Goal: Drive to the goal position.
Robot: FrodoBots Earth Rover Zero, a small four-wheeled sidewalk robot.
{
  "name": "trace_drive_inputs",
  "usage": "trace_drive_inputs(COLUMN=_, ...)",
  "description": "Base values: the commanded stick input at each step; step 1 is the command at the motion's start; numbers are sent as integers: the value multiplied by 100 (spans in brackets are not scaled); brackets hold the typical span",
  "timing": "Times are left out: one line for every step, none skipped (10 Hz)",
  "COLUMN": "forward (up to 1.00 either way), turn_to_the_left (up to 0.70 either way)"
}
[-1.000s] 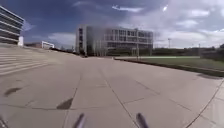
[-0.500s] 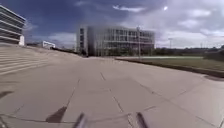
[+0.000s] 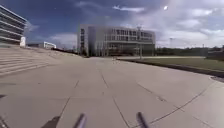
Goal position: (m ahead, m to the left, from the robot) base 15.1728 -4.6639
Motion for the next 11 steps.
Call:
trace_drive_inputs(forward=50, turn_to_the_left=0)
trace_drive_inputs(forward=50, turn_to_the_left=0)
trace_drive_inputs(forward=50, turn_to_the_left=0)
trace_drive_inputs(forward=50, turn_to_the_left=0)
trace_drive_inputs(forward=50, turn_to_the_left=0)
trace_drive_inputs(forward=50, turn_to_the_left=0)
trace_drive_inputs(forward=50, turn_to_the_left=0)
trace_drive_inputs(forward=50, turn_to_the_left=0)
trace_drive_inputs(forward=50, turn_to_the_left=0)
trace_drive_inputs(forward=50, turn_to_the_left=0)
trace_drive_inputs(forward=50, turn_to_the_left=0)
